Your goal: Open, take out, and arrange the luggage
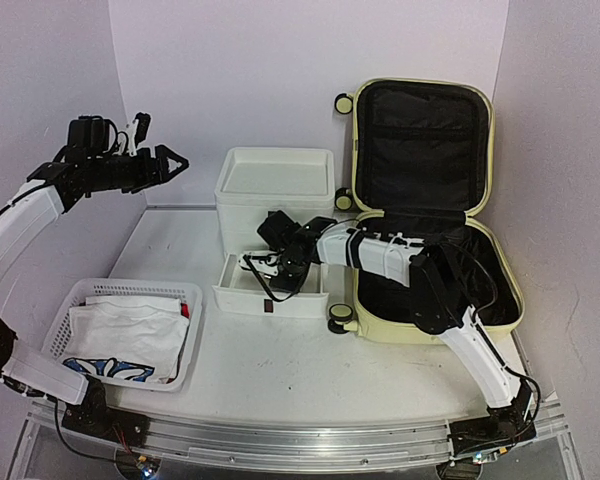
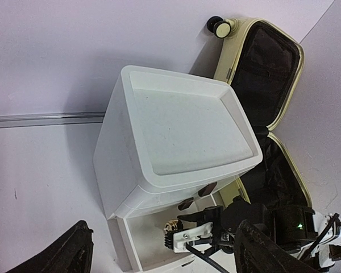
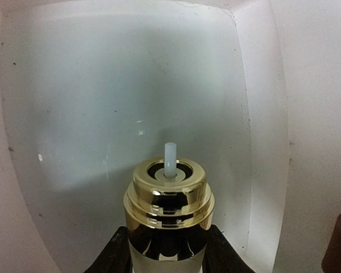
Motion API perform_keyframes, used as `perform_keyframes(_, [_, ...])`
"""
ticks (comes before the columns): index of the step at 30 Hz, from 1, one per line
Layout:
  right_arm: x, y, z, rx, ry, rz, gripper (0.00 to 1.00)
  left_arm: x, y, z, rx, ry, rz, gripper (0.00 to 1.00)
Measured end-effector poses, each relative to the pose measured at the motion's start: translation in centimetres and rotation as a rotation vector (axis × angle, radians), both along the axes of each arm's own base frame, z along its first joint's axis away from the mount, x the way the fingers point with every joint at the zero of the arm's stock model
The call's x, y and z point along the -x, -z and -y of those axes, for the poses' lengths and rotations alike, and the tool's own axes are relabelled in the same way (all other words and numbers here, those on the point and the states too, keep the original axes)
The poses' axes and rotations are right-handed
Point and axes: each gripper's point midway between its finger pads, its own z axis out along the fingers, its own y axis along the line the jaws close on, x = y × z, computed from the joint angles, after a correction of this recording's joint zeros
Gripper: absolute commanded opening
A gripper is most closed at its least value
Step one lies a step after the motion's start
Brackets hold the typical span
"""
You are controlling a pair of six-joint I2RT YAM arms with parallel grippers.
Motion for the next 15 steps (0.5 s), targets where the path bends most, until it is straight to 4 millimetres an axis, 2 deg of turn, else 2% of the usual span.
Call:
perform_keyframes(7, [-0.7, 0.2, 0.5, 0.024, 0.025, 0.032, 0.66, 0.0, 0.1, 0.0, -0.001, 0.0, -0.001, 0.86])
perform_keyframes(11, [-1.1, -0.1, 0.6, 0.014, 0.045, 0.042, 0.71, -0.1, 0.1, 0.0, -0.002, 0.001, -0.002, 0.86])
perform_keyframes(15, [-0.7, -0.5, 0.8, 0.016, 0.046, 0.041, 0.75, -0.1, 0.2, 0.0, -0.004, 0.001, -0.002, 0.86])
